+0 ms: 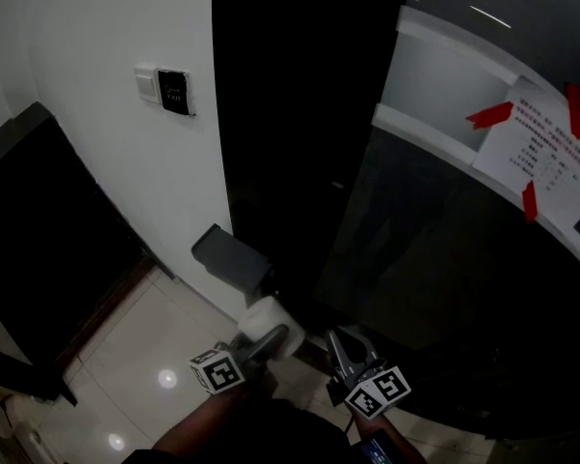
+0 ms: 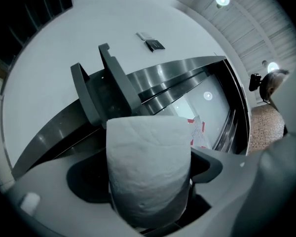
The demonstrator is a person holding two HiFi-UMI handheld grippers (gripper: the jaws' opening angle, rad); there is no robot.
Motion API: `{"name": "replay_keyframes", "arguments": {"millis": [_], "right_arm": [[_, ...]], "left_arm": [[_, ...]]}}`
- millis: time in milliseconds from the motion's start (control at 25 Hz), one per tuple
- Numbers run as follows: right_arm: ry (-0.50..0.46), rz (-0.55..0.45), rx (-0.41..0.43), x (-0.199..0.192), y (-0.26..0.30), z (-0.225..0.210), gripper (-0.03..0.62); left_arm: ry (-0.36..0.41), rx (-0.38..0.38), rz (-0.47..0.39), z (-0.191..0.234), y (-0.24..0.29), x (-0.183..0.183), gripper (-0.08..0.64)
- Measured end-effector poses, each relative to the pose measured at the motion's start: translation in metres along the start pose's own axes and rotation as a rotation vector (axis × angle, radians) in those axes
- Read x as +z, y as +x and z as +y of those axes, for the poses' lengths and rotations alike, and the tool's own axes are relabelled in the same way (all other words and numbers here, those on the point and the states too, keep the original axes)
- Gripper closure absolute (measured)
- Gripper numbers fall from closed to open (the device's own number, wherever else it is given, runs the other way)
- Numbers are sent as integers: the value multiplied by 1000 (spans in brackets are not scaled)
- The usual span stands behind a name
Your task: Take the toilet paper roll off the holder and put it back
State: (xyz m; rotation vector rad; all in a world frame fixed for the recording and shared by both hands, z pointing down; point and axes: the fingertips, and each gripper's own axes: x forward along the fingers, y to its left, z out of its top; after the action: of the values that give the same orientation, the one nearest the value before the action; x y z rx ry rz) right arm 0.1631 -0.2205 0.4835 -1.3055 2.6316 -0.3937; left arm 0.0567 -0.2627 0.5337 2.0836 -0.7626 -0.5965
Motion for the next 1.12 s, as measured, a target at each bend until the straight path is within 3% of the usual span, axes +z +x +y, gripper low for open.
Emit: {"name": "replay_keyframes", "arguments": {"millis": [200, 440, 720, 800, 920, 1120], "right_arm": [[-7, 9, 4, 2, 6, -5, 578], [-8, 7, 5, 4, 17, -12, 580], [-12, 12, 2, 5, 31, -21, 580], [-14, 13, -2, 5, 33, -24, 580], [-16, 13, -6, 5, 36, -27, 580], [-13, 10, -3, 5, 44, -28, 580]], "left_arm": [[3, 33, 42, 28, 12, -9, 104], [-119, 55, 27, 52, 14, -10, 103], [-188, 39, 22, 67, 22, -3, 104], [-263, 52, 11, 71, 22, -5, 104], [-473, 10, -59, 70, 27, -1, 103], [-466, -6, -93, 78, 26, 15, 103]]}}
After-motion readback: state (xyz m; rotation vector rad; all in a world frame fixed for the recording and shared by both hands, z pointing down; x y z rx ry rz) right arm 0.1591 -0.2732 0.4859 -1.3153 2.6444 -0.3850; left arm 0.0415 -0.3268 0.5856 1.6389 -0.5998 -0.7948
